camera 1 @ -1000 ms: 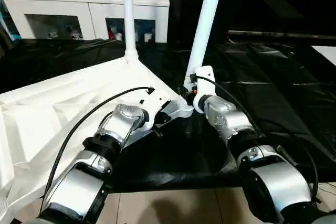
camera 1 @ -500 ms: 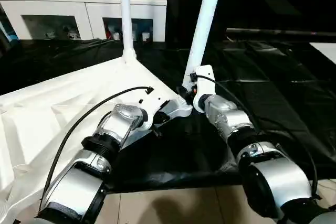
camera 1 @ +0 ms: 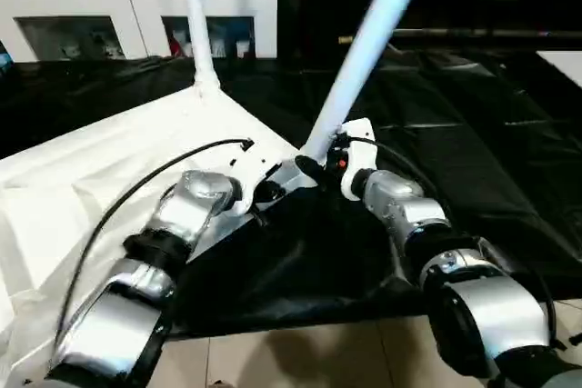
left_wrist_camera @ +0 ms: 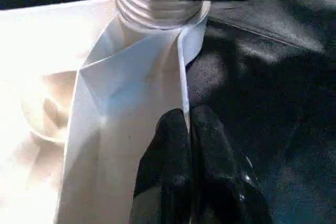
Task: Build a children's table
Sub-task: Rotate table base
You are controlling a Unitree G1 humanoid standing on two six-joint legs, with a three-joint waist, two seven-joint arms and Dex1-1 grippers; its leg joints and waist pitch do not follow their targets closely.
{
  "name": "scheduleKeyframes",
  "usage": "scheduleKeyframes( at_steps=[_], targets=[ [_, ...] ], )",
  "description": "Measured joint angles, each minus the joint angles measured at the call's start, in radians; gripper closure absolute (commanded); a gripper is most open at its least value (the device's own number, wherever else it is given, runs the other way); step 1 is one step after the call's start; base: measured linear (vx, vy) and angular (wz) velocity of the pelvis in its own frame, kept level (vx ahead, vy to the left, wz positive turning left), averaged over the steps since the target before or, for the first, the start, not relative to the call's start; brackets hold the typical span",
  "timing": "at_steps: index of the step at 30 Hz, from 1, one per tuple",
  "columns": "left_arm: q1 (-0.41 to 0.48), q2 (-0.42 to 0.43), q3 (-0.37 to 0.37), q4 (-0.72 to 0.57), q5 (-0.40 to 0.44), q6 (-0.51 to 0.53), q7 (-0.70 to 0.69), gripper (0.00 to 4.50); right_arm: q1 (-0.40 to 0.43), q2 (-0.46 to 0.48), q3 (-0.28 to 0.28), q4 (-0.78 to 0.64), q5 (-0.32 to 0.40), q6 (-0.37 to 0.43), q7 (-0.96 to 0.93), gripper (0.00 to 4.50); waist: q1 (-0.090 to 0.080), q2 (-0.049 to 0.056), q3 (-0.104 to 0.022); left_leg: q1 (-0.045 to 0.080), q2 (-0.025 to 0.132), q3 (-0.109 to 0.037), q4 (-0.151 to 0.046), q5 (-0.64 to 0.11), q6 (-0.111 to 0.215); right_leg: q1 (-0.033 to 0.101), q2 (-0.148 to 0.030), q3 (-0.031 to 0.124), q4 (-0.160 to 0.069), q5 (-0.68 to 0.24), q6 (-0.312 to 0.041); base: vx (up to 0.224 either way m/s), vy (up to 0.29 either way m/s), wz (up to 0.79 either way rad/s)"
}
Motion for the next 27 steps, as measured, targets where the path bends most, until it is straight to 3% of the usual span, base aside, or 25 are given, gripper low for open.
scheduleKeyframes(
  at_steps=[3, 5, 8, 12, 17, 27],
  targets=[
    [0.017, 0.031, -0.011, -0.057, 0.001, -0.005, -0.034, 4.5, 0.016, -0.008, 0.005, -0.038, -0.009, -0.005, 0.034, 0.1, 0.011, 0.002, -0.001, -0.007, 0.013, 0.01, -0.004, 0.004, -0.005, -0.011, 0.006, -0.001, 0.006, 0.002, 0.0, 0.077, -0.044, 0.03],
    [0.036, 0.046, -0.012, -0.114, 0.0, 0.015, -0.053, 4.5, 0.024, -0.007, 0.0, -0.069, -0.002, -0.005, 0.031, 0.1, 0.017, 0.002, -0.001, -0.013, 0.015, 0.012, -0.001, 0.011, -0.002, -0.021, 0.008, -0.001, 0.021, -0.01, -0.006, 0.074, -0.034, 0.0],
    [0.043, 0.053, -0.02, -0.147, 0.002, 0.03, -0.064, 4.5, 0.025, 0.009, -0.015, -0.072, 0.011, -0.008, 0.007, 0.1, 0.021, 0.002, -0.001, -0.017, 0.015, 0.013, -0.002, 0.009, 0.0, -0.026, 0.008, -0.001, 0.023, -0.013, -0.009, 0.021, -0.005, 0.01],
    [0.064, 0.065, -0.029, -0.194, 0.008, 0.048, -0.068, 4.5, 0.025, 0.028, -0.043, -0.072, 0.028, -0.009, -0.026, 0.1, 0.019, 0.002, -0.001, -0.018, 0.015, 0.013, 0.001, 0.009, 0.0, -0.026, 0.008, 0.0, 0.022, -0.013, -0.009, 0.0, 0.0, 0.0],
    [0.102, 0.096, -0.05, -0.311, 0.011, 0.154, -0.117, 4.5, 0.026, 0.051, -0.08, -0.107, 0.061, 0.032, -0.091, 0.1, 0.018, 0.002, -0.001, -0.014, 0.015, 0.012, 0.005, 0.006, -0.006, -0.02, 0.008, 0.001, 0.025, -0.012, -0.009, 0.0, 0.0, 0.0],
    [0.124, 0.112, -0.063, -0.381, 0.011, 0.211, -0.14, 4.5, 0.027, 0.058, -0.095, -0.116, 0.069, 0.05, -0.099, 0.26, 0.015, 0.001, -0.001, -0.013, 0.014, 0.012, 0.006, 0.007, -0.007, -0.021, 0.008, 0.005, 0.029, -0.012, -0.008, 0.0, 0.0, 0.0]
  ],
)
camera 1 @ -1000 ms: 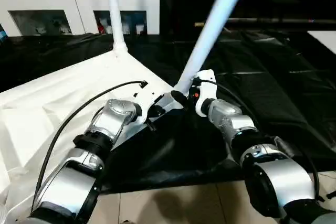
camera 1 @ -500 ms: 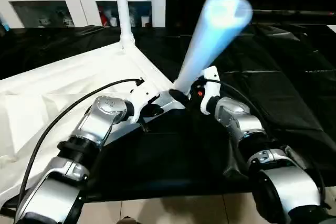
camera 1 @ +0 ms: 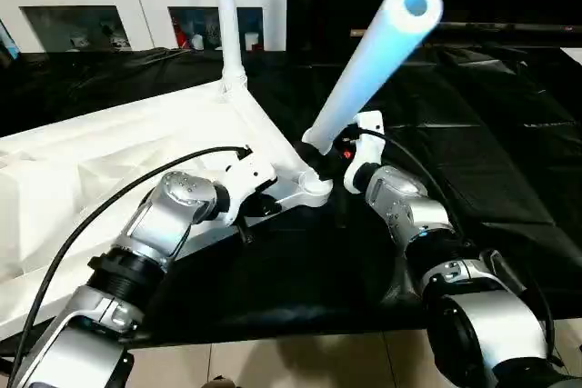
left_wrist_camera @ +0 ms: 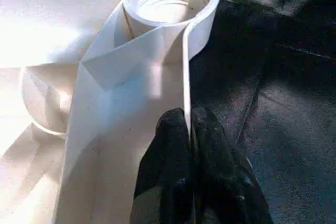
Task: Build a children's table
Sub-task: Rotate table base
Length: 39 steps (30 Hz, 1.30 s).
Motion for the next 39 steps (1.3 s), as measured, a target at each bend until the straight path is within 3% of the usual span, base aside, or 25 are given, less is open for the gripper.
scheduleKeyframes(
  at_steps=[9, 19, 30, 39],
  targets=[
    [0.018, 0.009, -0.005, -0.036, 0.0, 0.023, -0.008, 4.5, 0.001, -0.002, -0.002, -0.014, 0.001, 0.007, 0.003, 1.21, 0.0, -0.001, 0.0, 0.0, 0.0, 0.0, 0.004, 0.0, 0.0, 0.0, 0.0, 0.001, 0.003, 0.0, 0.0, 0.0, 0.0, 0.0],
    [0.025, 0.02, -0.007, -0.052, 0.0, 0.03, -0.011, 4.5, 0.002, -0.017, 0.0, -0.023, -0.002, 0.01, 0.024, 1.95, -0.001, -0.002, 0.0, 0.0, 0.0, 0.0, 0.005, 0.0, 0.0, 0.0, 0.0, 0.001, 0.004, 0.0, 0.0, 0.0, 0.0, 0.0],
    [0.036, 0.029, -0.012, -0.067, 0.0, 0.029, -0.012, 4.5, 0.081, -0.03, 0.001, -0.092, -0.001, 0.029, 0.035, 2.89, -0.001, -0.006, -0.002, 0.0, 0.0, 0.0, 0.007, 0.001, 0.002, 0.001, 0.0, 0.001, 0.006, 0.0, 0.0, 0.0, 0.0, 0.0],
    [0.088, 0.095, -0.03, -0.098, -0.018, -0.104, -0.114, 4.5, 0.11, -0.052, 0.001, -0.154, 0.0, 0.052, 0.037, 3.78, 0.002, -0.007, -0.002, 0.002, 0.001, 0.0, 0.007, 0.001, 0.0, 0.001, 0.001, 0.001, 0.008, 0.0, 0.0, 0.0, 0.0, 0.0]
  ],
)
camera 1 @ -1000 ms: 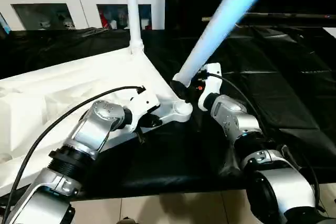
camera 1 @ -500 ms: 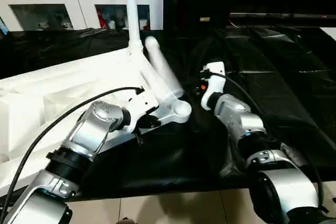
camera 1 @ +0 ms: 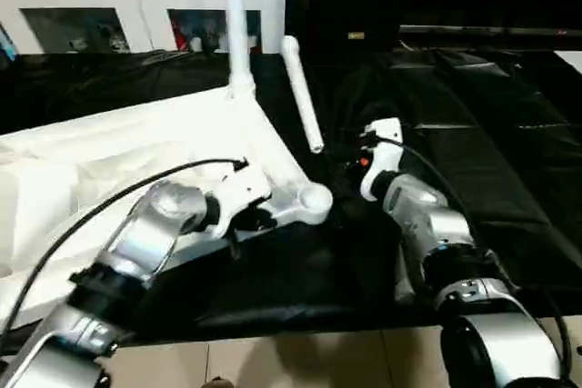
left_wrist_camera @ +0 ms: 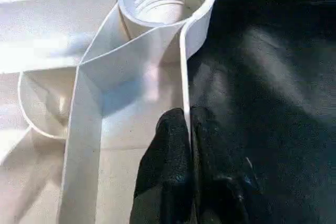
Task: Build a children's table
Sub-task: Rotate table base
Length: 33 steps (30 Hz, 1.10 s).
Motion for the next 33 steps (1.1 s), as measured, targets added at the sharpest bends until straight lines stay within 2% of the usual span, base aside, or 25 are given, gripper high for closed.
scheduleKeyframes(
  at_steps=[2, 3, 7, 11, 12, 14, 16, 20, 23, 25, 26, 28, 29, 30, 32, 33],
  targets=[
    [0.017, 0.023, -0.007, -0.006, -0.006, -0.059, -0.033, 4.5, 0.02, -0.009, 0.0, -0.012, 0.0, 0.004, 0.003, 3.86, 0.007, 0.0, 0.0, 0.0, 0.0, 0.0, 0.0, 0.0, 0.0, 0.001, 0.0, 0.0, 0.0, 0.0, 0.0, 0.0, 0.0, 0.0],
    [0.021, 0.028, -0.008, -0.004, -0.009, -0.079, -0.04, 4.5, 0.025, -0.011, 0.0, -0.015, 0.0, 0.007, 0.003, 4.04, 0.009, 0.0, 0.0, -0.001, 0.0, 0.0, 0.001, 0.0, 0.0, 0.001, 0.0, 0.001, 0.0, 0.0, 0.0, 0.0, 0.0, 0.0],
    [0.022, 0.033, -0.011, 0.008, -0.01, -0.111, -0.049, 4.5, 0.025, -0.01, 0.0, -0.032, 0.0, 0.018, 0.003, 4.33, 0.01, 0.0, 0.0, 0.0, -0.001, 0.0, 0.005, 0.0, 0.0, 0.002, 0.0, 0.003, 0.003, 0.001, 0.001, 0.0, 0.0, 0.0],
    [0.019, 0.031, -0.009, 0.056, 0.0, -0.192, -0.015, 4.5, 0.025, -0.011, 0.0, -0.037, -0.008, 0.018, -0.021, 4.33, 0.01, -0.002, 0.0, 0.001, -0.001, 0.0, 0.006, 0.001, -0.001, 0.003, 0.002, 0.006, 0.004, 0.001, 0.002, 0.0, 0.0, 0.0],
    [0.014, 0.028, -0.004, 0.077, 0.003, -0.21, 0.001, 4.05, 0.025, -0.01, 0.0, -0.037, -0.009, 0.018, -0.026, 4.38, 0.01, -0.003, 0.0, 0.001, 0.0, 0.0, 0.006, 0.002, -0.001, 0.003, 0.004, 0.01, 0.005, 0.002, 0.003, 0.0, 0.0, 0.0],
    [0.005, 0.029, 0.011, 0.108, 0.007, -0.241, 0.018, 4.05, 0.025, -0.01, 0.0, -0.037, -0.008, 0.021, -0.034, 4.38, 0.006, -0.005, 0.001, 0.001, 0.0, -0.001, 0.007, 0.003, -0.003, 0.002, 0.009, 0.015, 0.005, 0.003, 0.005, 0.0, 0.0, 0.0],
    [0.004, 0.034, 0.03, 0.117, 0.0, -0.245, 0.018, 3.73, 0.025, -0.011, -0.001, -0.037, -0.008, 0.025, -0.041, 4.38, 0.002, -0.008, 0.003, 0.0, 0.001, -0.002, 0.007, 0.004, -0.005, 0.001, 0.011, 0.015, 0.005, 0.003, 0.005, 0.0, 0.0, 0.0],
    [-0.008, 0.058, 0.096, 0.094, -0.057, -0.235, 0.002, 3.48, 0.025, -0.015, -0.003, -0.038, -0.008, 0.037, -0.051, 4.38, -0.005, -0.016, 0.006, 0.0, 0.001, -0.002, 0.007, 0.004, -0.005, -0.001, 0.013, 0.016, 0.008, 0.003, 0.005, 0.0, 0.0, 0.0],
    [-0.028, 0.073, 0.133, 0.07, -0.09, -0.226, -0.008, 3.19, 0.025, -0.013, -0.003, -0.053, -0.008, 0.041, -0.062, 4.38, -0.002, -0.017, 0.005, 0.0, 0.001, -0.002, 0.006, 0.004, -0.005, -0.001, 0.012, 0.016, 0.008, 0.003, 0.005, 0.0, 0.0, 0.0],
    [-0.03, 0.068, 0.165, 0.056, -0.116, -0.208, 0.0, 3.21, 0.024, -0.013, -0.003, -0.066, -0.008, 0.043, -0.071, 4.38, -0.002, -0.018, 0.005, 0.0, 0.002, -0.002, 0.006, 0.004, -0.005, -0.001, 0.012, 0.016, 0.008, 0.003, 0.005, 0.0, 0.0, 0.0],
    [-0.031, 0.048, 0.195, 0.054, -0.127, -0.199, 0.035, 2.93, 0.025, -0.013, -0.005, -0.071, -0.008, 0.043, -0.082, 4.38, -0.002, -0.019, 0.005, 0.0, 0.002, -0.002, 0.007, 0.004, -0.005, -0.001, 0.012, 0.016, 0.008, 0.003, 0.005, 0.0, 0.0, 0.0],
    [-0.033, 0.018, 0.236, 0.054, -0.139, -0.191, 0.104, 2.8, 0.025, -0.011, -0.005, -0.075, -0.008, 0.043, -0.093, 4.38, 0.0, -0.021, 0.005, 0.0, 0.002, -0.002, 0.007, 0.004, -0.006, 0.0, 0.012, 0.016, 0.008, 0.003, 0.005, 0.0, 0.0, 0.0],
    [-0.035, 0.001, 0.262, 0.055, -0.141, -0.183, 0.15, 2.81, 0.025, -0.01, -0.005, -0.077, -0.008, 0.043, -0.099, 4.08, 0.0, -0.021, 0.005, 0.0, 0.002, -0.002, 0.008, 0.004, -0.006, 0.0, 0.012, 0.016, 0.008, 0.003, 0.005, 0.0, 0.0, 0.0],
    [-0.035, -0.012, 0.278, 0.056, -0.145, -0.178, 0.179, 2.81, 0.025, -0.01, -0.006, -0.079, -0.008, 0.043, -0.103, 4.08, 0.001, -0.021, 0.005, 0.0, 0.002, -0.002, 0.008, 0.004, -0.006, 0.0, 0.012, 0.016, 0.008, 0.003, 0.005, 0.0, 0.0, 0.0],
    [-0.037, -0.111, 0.39, 0.051, -0.197, -0.16, 0.348, 2.49, 0.057, -0.006, -0.02, -0.155, 0.004, 0.054, -0.118, 4.01, 0.004, -0.024, 0.006, -0.001, 0.002, -0.002, 0.008, 0.004, -0.006, 0.0, 0.012, 0.017, 0.008, 0.003, 0.005, 0.0, 0.0, 0.0],
    [-0.037, -0.146, 0.43, 0.04, -0.22, -0.159, 0.407, 2.36, 0.072, -0.005, -0.026, -0.192, 0.016, 0.063, -0.124, 3.83, 0.005, -0.026, 0.006, -0.002, 0.002, -0.002, 0.008, 0.004, -0.006, 0.0, 0.012, 0.017, 0.008, 0.003, 0.005, 0.0, 0.0, 0.0]
  ],
)
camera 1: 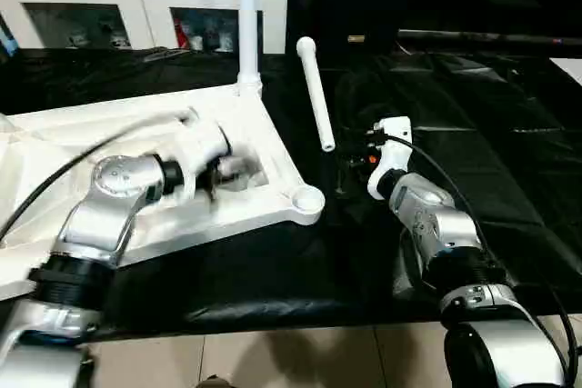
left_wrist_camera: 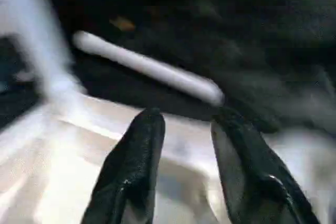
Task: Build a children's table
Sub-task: Rotate table base
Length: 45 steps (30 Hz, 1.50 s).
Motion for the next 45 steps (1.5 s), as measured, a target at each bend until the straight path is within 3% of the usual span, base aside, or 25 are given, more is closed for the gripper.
scheduleKeyframes(
  at_steps=[5, 8, 13, 16, 17, 19, 20, 22, 23, 24, 25, 27, 29, 31, 34, 35, 36, 38, 39, 40, 41, 42, 43, 44, 45],
  targets=[
    [0.056, -0.116, 0.082, -0.123, -0.017, 0.028, 0.218, 2.04, 0.077, 0.003, -0.007, -0.183, 0.005, 0.045, -0.07, 3.27, 0.001, -0.008, -0.003, 0.0, 0.0, 0.0, -0.001, 0.0, 0.0, 0.0, 0.0, 0.0, -0.002, -0.001, 0.001, 0.0, 0.0, 0.0],
    [0.173, -0.202, 0.087, -0.2, -0.005, 0.017, 0.32, 2.04, 0.16, 0.004, 0.001, -0.313, -0.01, 0.077, -0.115, 3.27, 0.002, -0.016, -0.004, 0.0, 0.0, 0.0, -0.003, -0.001, 0.0, 0.0, 0.001, 0.0, -0.004, -0.002, 0.004, 0.0, 0.0, 0.0],
    [0.251, -0.225, 0.079, -0.251, 0.056, 0.01, 0.42, 2.04, 0.238, 0.004, 0.066, -0.433, -0.057, 0.095, -0.122, 3.27, -0.003, -0.019, -0.004, 0.0, 0.003, -0.004, -0.003, 0.0, -0.001, 0.002, 0.005, -0.001, -0.008, -0.003, 0.011, 0.0, 0.0, 0.0],
    [0.251, -0.23, 0.066, -0.31, 0.092, 0.011, 0.468, 2.04, 0.263, 0.018, 0.081, -0.469, -0.061, 0.126, -0.14, 3.27, -0.023, -0.015, -0.004, -0.023, -0.002, -0.076, 0.002, 0.004, -0.005, 0.023, 0.008, -0.044, -0.015, -0.004, -0.002, 0.002, -0.041, 0.3],
    [0.251, -0.23, 0.065, -0.319, 0.104, 0.012, 0.48, 2.04, 0.264, 0.026, 0.094, -0.474, -0.062, 0.128, -0.148, 3.27, -0.034, -0.011, -0.002, -0.03, -0.003, -0.112, 0.008, 0.006, -0.008, 0.028, 0.02, -0.055, 0.001, -0.017, -0.029, 0.021, -0.077, 0.58],
    [0.251, -0.229, 0.068, -0.323, 0.114, 0.027, 0.502, 2.04, 0.267, 0.047, 0.105, -0.485, -0.065, 0.129, -0.165, 3.27, -0.039, -0.01, -0.001, -0.033, -0.006, -0.156, 0.007, 0.011, -0.016, 0.028, 0.041, -0.057, 0.036, -0.059, -0.1, 0.032, -0.146, 0.59],
    [0.255, -0.226, 0.069, -0.329, 0.121, 0.042, 0.515, 2.04, 0.267, 0.053, 0.106, -0.499, -0.061, 0.136, -0.166, 3.27, -0.032, -0.015, -0.003, -0.03, 0.0, -0.162, 0.005, 0.012, -0.017, 0.026, 0.05, -0.053, 0.059, -0.077, -0.122, 0.028, -0.178, 0.6],
    [0.265, -0.224, 0.072, -0.344, 0.122, 0.052, 0.524, 2.04, 0.27, 0.051, 0.106, -0.521, -0.06, 0.148, -0.165, 3.27, -0.009, -0.027, -0.006, -0.027, 0.017, -0.121, 0.02, -0.005, 0.011, 0.027, 0.053, -0.057, 0.061, -0.083, -0.087, 0.035, -0.227, 0.33],
    [0.269, -0.237, 0.067, -0.351, 0.122, 0.062, 0.528, 2.04, 0.284, 0.039, 0.105, -0.527, -0.06, 0.154, -0.163, 3.27, 0.021, -0.028, -0.006, -0.034, 0.011, -0.078, 0.08, -0.037, 0.065, 0.027, 0.051, -0.055, 0.058, -0.081, -0.066, 0.026, -0.224, 0.19],
    [0.271, -0.238, 0.051, -0.354, 0.122, 0.072, 0.526, 2.04, 0.302, 0.035, 0.105, -0.534, -0.061, 0.156, -0.161, 3.27, 0.038, -0.025, -0.007, -0.023, -0.01, -0.056, 0.091, -0.041, 0.072, 0.028, 0.052, -0.056, 0.054, -0.083, -0.06, 0.003, -0.173, 0.09],
    [0.27, -0.237, 0.044, -0.358, 0.121, 0.08, 0.525, 2.04, 0.312, 0.034, 0.105, -0.537, -0.061, 0.157, -0.159, 3.27, 0.049, -0.021, -0.008, -0.006, -0.032, -0.042, 0.068, -0.058, 0.063, 0.026, 0.054, -0.058, 0.05, -0.081, -0.059, -0.007, -0.143, 0.11],
    [0.274, -0.23, 0.048, -0.363, 0.116, 0.089, 0.516, 2.04, 0.316, 0.038, 0.109, -0.538, -0.06, 0.169, -0.158, 3.27, 0.066, -0.014, -0.009, 0.001, -0.031, -0.046, 0.032, -0.042, 0.032, 0.023, 0.067, -0.059, 0.029, -0.061, -0.055, -0.01, -0.138, 0.07],
    [0.283, -0.227, 0.047, -0.383, 0.105, 0.089, 0.496, 2.04, 0.315, 0.04, 0.115, -0.539, -0.059, 0.173, -0.158, 3.27, 0.076, -0.01, -0.01, 0.002, -0.021, -0.042, 0.021, -0.034, 0.017, 0.024, 0.074, -0.063, 0.021, -0.057, -0.056, -0.008, -0.098, 0.01],
    [0.29, -0.227, 0.044, -0.393, 0.102, 0.089, 0.488, 2.04, 0.313, 0.037, 0.12, -0.539, -0.06, 0.174, -0.157, 3.27, 0.08, -0.004, -0.006, 0.02, -0.017, -0.035, 0.014, -0.037, 0.011, 0.035, 0.074, -0.067, 0.014, -0.06, -0.06, -0.001, -0.028, 0.03],
    [0.309, -0.216, 0.031, -0.406, 0.103, 0.095, 0.482, 2.04, 0.309, 0.009, 0.136, -0.541, -0.069, 0.175, -0.151, 3.27, 0.074, 0.02, 0.008, 0.075, 0.003, -0.016, -0.012, -0.048, -0.004, 0.093, 0.073, -0.092, -0.04, -0.062, -0.064, 0.0, 0.0, 0.0],
    [0.317, -0.202, 0.027, -0.415, 0.104, 0.099, 0.481, 2.04, 0.307, 0.002, 0.142, -0.545, -0.073, 0.176, -0.151, 3.27, 0.073, 0.026, 0.009, 0.091, 0.016, -0.013, -0.018, -0.051, -0.007, 0.116, 0.07, -0.102, -0.03, -0.083, -0.043, 0.0, 0.0, 0.0],
    [0.316, -0.196, 0.027, -0.42, 0.104, 0.1, 0.48, 2.04, 0.306, 0.001, 0.142, -0.55, -0.075, 0.176, -0.15, 3.27, 0.076, 0.022, 0.012, 0.102, 0.015, 0.0, -0.015, -0.052, -0.009, 0.105, 0.063, -0.072, 0.031, -0.112, -0.028, 0.029, 0.044, -0.19],
    [0.322, -0.19, 0.033, -0.423, 0.104, 0.103, 0.48, 2.04, 0.304, -0.001, 0.147, -0.553, -0.082, 0.176, -0.143, 3.27, 0.073, -0.017, 0.004, 0.125, 0.0, 0.02, -0.012, -0.068, -0.026, 0.113, 0.027, -0.004, 0.079, -0.166, -0.02, 0.094, -0.026, -0.09],
    [0.33, -0.19, 0.034, -0.424, 0.104, 0.105, 0.48, 2.04, 0.305, -0.005, 0.148, -0.555, -0.082, 0.176, -0.14, 3.27, 0.082, -0.027, 0.0, 0.122, -0.009, 0.015, -0.004, -0.085, -0.014, 0.128, 0.035, 0.005, 0.07, -0.172, -0.022, 0.181, -0.075, -0.1],
    [0.329, -0.203, 0.027, -0.422, 0.104, 0.108, 0.479, 2.04, 0.307, -0.016, 0.144, -0.557, -0.083, 0.176, -0.138, 3.27, 0.087, -0.021, 0.001, 0.103, -0.02, -0.002, 0.039, -0.113, 0.034, 0.134, 0.04, 0.007, 0.064, -0.174, -0.025, 0.167, -0.06, -0.05],
    [0.331, -0.214, 0.0, -0.423, 0.103, 0.11, 0.47, 2.04, 0.312, -0.026, 0.14, -0.55, -0.084, 0.177, -0.137, 3.27, 0.101, -0.021, -0.001, 0.068, -0.045, -0.024, 0.112, -0.126, 0.068, 0.139, 0.046, 0.027, 0.054, -0.175, -0.025, 0.167, -0.06, -0.05],
    [0.33, -0.214, -0.008, -0.423, 0.103, 0.111, 0.468, 2.04, 0.313, -0.03, 0.139, -0.549, -0.085, 0.178, -0.137, 3.27, 0.103, -0.017, -0.003, 0.041, -0.066, -0.036, 0.141, -0.125, 0.07, 0.15, 0.054, 0.036, 0.039, -0.174, -0.025, 0.142, -0.035, 0.12],
    [0.329, -0.212, -0.007, -0.425, 0.103, 0.111, 0.468, 2.04, 0.313, -0.03, 0.141, -0.549, -0.086, 0.178, -0.135, 3.27, 0.107, -0.011, -0.007, 0.02, -0.079, -0.043, 0.134, -0.124, 0.071, 0.159, 0.06, 0.036, 0.023, -0.175, -0.025, 0.164, -0.013, 0.13],
    [0.33, -0.206, -0.005, -0.433, 0.103, 0.113, 0.469, 2.04, 0.312, -0.028, 0.151, -0.551, -0.086, 0.178, -0.131, 3.27, 0.112, 0.012, -0.02, -0.002, -0.073, -0.052, 0.084, -0.106, 0.089, 0.174, 0.083, 0.024, 0.001, -0.172, -0.03, 0.164, -0.013, 0.13],
    [0.33, -0.2, -0.002, -0.441, 0.103, 0.115, 0.471, 2.04, 0.311, -0.028, 0.163, -0.551, -0.089, 0.178, -0.128, 3.27, 0.112, 0.039, -0.031, -0.003, -0.06, -0.057, 0.033, -0.069, 0.096, 0.184, 0.106, 0.005, -0.007, -0.178, -0.026, 0.204, 0.027, 0.17]
  ],
)
